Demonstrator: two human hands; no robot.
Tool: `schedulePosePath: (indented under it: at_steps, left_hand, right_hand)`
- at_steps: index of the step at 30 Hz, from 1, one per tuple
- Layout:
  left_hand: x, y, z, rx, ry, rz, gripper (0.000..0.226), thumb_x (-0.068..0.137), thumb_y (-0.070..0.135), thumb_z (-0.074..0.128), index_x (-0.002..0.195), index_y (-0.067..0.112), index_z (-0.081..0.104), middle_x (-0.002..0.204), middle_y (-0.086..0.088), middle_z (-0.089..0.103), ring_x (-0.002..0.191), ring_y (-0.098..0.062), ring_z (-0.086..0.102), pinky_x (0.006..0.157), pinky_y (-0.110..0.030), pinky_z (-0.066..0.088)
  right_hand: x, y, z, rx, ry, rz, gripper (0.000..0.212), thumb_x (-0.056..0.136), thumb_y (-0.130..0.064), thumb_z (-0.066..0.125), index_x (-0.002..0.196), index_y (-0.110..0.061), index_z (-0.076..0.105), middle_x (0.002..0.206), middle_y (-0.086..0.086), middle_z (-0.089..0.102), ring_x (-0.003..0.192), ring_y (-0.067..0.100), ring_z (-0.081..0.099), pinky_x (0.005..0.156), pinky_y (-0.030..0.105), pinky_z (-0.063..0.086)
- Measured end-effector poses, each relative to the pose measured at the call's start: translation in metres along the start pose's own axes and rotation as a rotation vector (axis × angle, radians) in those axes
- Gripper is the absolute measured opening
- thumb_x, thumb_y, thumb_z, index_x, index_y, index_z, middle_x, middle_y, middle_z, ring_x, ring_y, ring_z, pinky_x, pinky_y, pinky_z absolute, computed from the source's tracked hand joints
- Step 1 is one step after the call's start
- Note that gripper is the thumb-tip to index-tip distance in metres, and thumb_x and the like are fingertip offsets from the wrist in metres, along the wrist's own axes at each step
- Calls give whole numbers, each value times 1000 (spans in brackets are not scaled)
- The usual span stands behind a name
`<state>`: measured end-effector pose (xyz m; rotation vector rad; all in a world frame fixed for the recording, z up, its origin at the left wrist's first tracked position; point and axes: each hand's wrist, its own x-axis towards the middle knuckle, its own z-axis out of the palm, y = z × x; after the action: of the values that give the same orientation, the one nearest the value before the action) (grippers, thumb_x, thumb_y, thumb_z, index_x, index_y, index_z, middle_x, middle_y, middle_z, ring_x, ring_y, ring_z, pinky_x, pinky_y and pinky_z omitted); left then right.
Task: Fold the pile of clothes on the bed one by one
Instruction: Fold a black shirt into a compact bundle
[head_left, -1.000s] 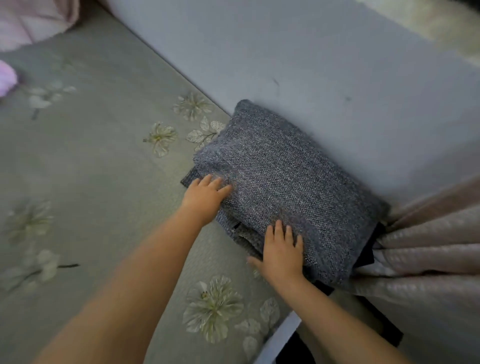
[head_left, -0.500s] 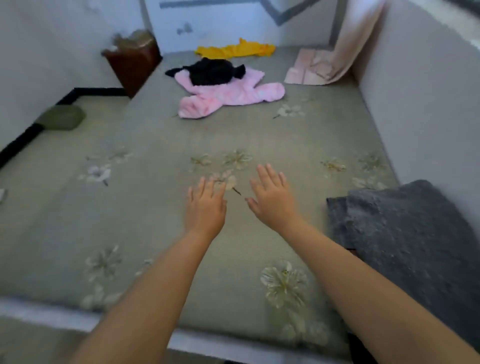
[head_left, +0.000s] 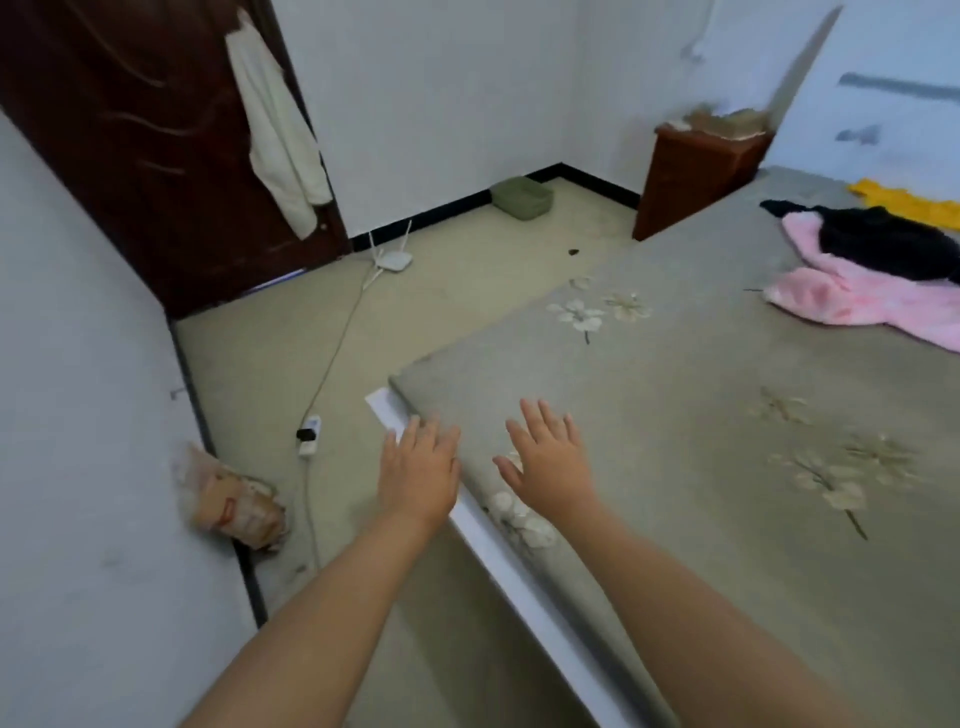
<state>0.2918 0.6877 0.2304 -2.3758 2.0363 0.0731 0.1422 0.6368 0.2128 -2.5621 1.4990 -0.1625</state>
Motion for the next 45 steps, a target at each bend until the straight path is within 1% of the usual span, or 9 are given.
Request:
schedulePosePath:
  at_steps: [4, 8, 12, 21, 28, 34, 38, 41, 45]
  left_hand:
    - [29, -99, -5, -17, 23, -97, 48, 99, 31, 26, 145, 24, 17, 154, 0, 14, 141, -20, 10, 113, -37, 6]
    - [71, -182, -3, -27, 47, -193, 47, 99, 33, 26, 145, 26, 18, 153, 2, 16, 141, -19, 10, 113, -37, 10]
    - [131, -239, 2, -60, 30, -275, 47, 99, 32, 26, 145, 26, 18, 154, 2, 14, 142, -22, 6, 113, -39, 7]
    - [304, -364, -11, -57, 49, -399, 48, 99, 32, 25, 145, 26, 16, 155, 1, 13, 142, -23, 5, 114, -38, 7]
    - [421, -459, -25, -41, 51, -433, 49, 99, 33, 23, 146, 25, 12, 155, 0, 11, 142, -24, 2, 115, -38, 6]
    - [557, -539, -27, -24, 33, -331, 49, 99, 34, 22, 146, 27, 9, 155, 1, 9, 143, -23, 0, 114, -38, 5]
    - [661, -559, -33, -17, 14, -198, 49, 99, 34, 23, 146, 28, 11, 155, 2, 9, 143, -22, 0, 114, -38, 5]
    - [736, -544, -32, -21, -14, -64, 48, 99, 34, 24, 146, 29, 12, 155, 4, 10, 142, -21, 0, 114, -37, 4]
    - [826, -481, -27, -49, -23, 167, 48, 99, 32, 26, 145, 30, 15, 155, 5, 11, 142, -19, 0, 114, -36, 3]
  right_hand:
    - [79, -82, 8, 22, 3, -46, 56, 97, -44, 28, 144, -15, 22, 155, 10, 4, 143, 25, 1, 114, 42, 0]
    - [149, -136, 19, 32, -14, -75, 57, 96, -44, 28, 145, -16, 20, 155, 11, 4, 143, 26, 1, 114, 39, 3]
    - [229, -161, 36, 29, -28, -69, 55, 96, -45, 28, 143, -16, 25, 155, 9, 5, 143, 24, 1, 114, 37, 4]
    - [465, -204, 51, -2, -45, -164, 56, 96, -46, 26, 143, -16, 23, 155, 7, 6, 143, 22, 1, 114, 38, 4]
    - [617, -252, 70, -8, -92, -186, 58, 96, -48, 22, 145, -16, 20, 156, 5, 4, 143, 22, -1, 115, 38, 2]
    - [753, -264, 88, -11, -72, -57, 57, 96, -49, 20, 145, -18, 20, 156, 4, 4, 143, 22, -2, 115, 38, 2]
    - [828, -244, 78, 0, -6, 104, 56, 96, -48, 23, 143, -18, 25, 155, 4, 9, 143, 21, 3, 114, 37, 5]
    - [861, -209, 67, -4, 24, 233, 56, 96, -47, 25, 143, -17, 27, 155, 5, 12, 143, 21, 5, 114, 36, 6]
    - [882, -139, 54, -5, 61, 449, 56, 96, -47, 25, 143, -16, 26, 155, 6, 11, 143, 22, 4, 114, 37, 5]
